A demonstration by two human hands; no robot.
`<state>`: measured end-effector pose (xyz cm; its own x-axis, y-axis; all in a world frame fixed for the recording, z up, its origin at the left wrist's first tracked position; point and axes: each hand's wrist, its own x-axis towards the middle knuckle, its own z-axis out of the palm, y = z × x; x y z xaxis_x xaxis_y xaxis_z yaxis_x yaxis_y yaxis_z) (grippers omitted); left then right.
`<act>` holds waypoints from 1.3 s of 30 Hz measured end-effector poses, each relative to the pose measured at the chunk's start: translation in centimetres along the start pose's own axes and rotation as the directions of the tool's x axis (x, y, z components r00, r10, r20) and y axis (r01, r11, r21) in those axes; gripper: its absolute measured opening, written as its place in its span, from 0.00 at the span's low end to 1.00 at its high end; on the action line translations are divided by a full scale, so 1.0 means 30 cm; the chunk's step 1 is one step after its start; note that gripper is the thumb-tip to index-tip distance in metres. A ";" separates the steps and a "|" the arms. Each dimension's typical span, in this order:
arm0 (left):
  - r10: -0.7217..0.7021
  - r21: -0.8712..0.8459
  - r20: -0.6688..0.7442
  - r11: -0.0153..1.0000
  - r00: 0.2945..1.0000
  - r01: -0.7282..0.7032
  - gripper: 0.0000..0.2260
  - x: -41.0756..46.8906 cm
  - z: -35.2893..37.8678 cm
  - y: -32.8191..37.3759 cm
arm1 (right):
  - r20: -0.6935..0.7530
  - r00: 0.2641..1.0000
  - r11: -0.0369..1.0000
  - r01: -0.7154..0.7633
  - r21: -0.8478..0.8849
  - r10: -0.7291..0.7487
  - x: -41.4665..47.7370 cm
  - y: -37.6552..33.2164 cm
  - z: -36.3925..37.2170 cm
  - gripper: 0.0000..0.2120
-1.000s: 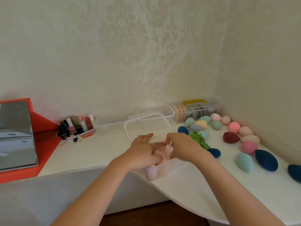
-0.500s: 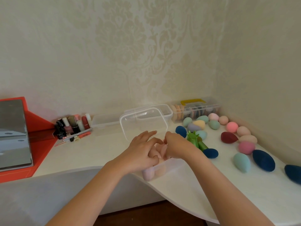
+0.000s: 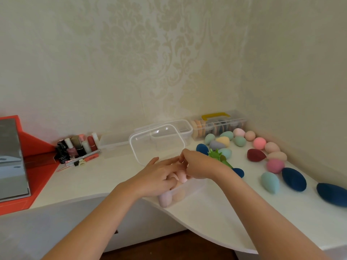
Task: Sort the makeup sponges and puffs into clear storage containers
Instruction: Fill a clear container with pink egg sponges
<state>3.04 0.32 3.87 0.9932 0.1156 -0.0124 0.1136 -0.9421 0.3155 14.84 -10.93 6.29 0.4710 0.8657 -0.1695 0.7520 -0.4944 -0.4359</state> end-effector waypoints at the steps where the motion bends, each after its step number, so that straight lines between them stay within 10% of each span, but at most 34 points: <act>1: -0.010 -0.007 0.004 1.000 1.000 0.010 0.24 0.002 -0.001 0.001 | 0.009 1.000 0.999 0.004 0.033 -0.004 -0.006 0.002 -0.006 0.17; 8: -0.065 0.003 -0.031 0.998 0.997 0.066 0.20 0.011 0.011 -0.012 | -0.349 0.923 0.950 0.243 0.198 -0.164 -0.087 0.063 -0.197 0.08; 12: -0.077 0.001 -0.042 0.997 0.996 0.077 0.21 0.019 0.017 -0.012 | -0.640 0.762 0.956 0.106 0.273 0.099 -0.027 0.218 -0.308 0.06; 24: -0.108 -0.003 -0.036 0.994 0.993 0.108 0.21 0.029 0.015 -0.010 | -0.424 0.760 0.856 -0.511 0.077 0.492 0.286 0.588 -0.286 0.15; 39: -0.111 -0.020 -0.065 0.994 0.992 0.110 0.19 0.022 0.003 0.008 | -0.534 0.657 0.847 -0.414 0.334 0.532 0.307 0.580 -0.305 0.29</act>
<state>3.72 0.15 3.85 0.9708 0.2395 0.0143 0.2214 -0.9171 0.3316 36.47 -12.29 5.23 0.9558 0.2643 0.1290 0.2879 -0.7510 -0.5943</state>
